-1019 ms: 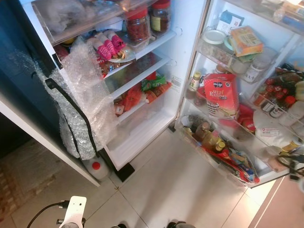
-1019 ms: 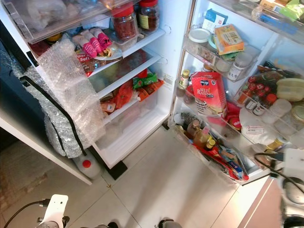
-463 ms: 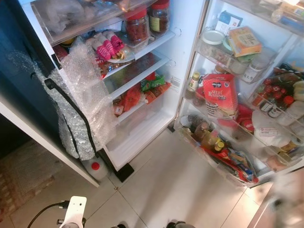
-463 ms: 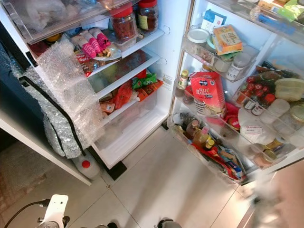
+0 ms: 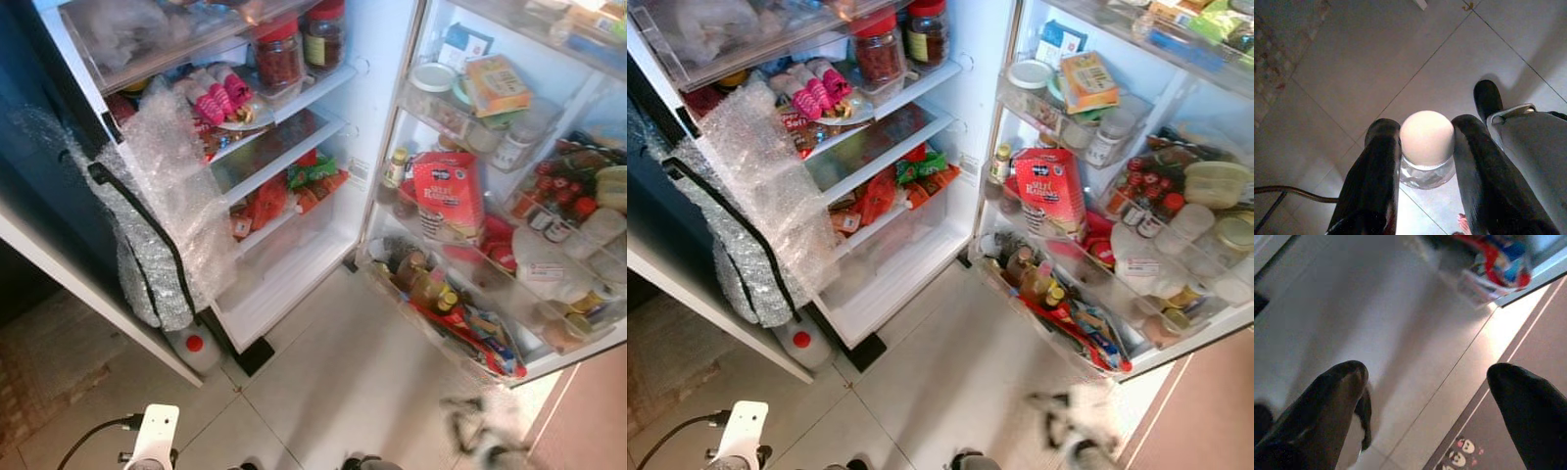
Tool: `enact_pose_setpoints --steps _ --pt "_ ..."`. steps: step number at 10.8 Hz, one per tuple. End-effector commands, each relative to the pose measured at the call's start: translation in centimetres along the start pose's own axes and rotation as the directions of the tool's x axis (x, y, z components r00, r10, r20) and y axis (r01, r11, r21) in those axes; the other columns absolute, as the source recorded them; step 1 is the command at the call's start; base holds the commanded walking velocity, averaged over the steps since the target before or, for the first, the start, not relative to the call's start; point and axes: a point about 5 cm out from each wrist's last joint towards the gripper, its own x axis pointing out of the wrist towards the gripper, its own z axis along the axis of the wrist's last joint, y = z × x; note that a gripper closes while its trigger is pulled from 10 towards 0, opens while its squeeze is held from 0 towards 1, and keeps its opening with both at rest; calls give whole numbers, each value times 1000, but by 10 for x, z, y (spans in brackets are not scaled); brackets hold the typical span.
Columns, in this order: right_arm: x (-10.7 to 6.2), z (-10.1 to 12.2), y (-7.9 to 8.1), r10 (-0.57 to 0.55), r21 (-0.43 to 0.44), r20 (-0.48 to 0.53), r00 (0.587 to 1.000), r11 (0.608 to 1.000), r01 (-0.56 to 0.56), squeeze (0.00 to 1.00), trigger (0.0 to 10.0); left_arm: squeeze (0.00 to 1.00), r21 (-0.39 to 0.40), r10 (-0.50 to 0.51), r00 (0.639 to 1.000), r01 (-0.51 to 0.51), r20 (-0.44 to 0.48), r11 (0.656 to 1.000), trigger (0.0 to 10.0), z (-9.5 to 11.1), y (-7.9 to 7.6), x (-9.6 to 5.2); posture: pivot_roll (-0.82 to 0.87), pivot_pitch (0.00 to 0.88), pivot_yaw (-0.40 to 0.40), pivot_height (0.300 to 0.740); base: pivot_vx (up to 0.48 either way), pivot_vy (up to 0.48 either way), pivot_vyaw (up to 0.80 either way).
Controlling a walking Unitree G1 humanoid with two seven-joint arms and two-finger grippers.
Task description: Restocking fridge
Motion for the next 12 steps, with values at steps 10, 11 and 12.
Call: enact_pose_setpoints --steps 10,11,12 --pt "-10 -38 13 26 -83 -113 993 996 -35 0 10000 0 15 15 999 -14 -36 1000 10000 -10 2 -1 -194 195 -7 740 0 -191 160" --pt "-10 -38 14 31 -82 -114 993 996 -41 0 10000 0 16 15 999 -14 -36 1000 10000 -10 2 -1 -194 193 -7 740 0 0 0" --pt "-10 -38 16 43 -82 -117 992 995 -53 0 10000 0 17 14 999 -13 -37 1000 10000 -11 2 -1 -194 190 -8 740 0 0 0"
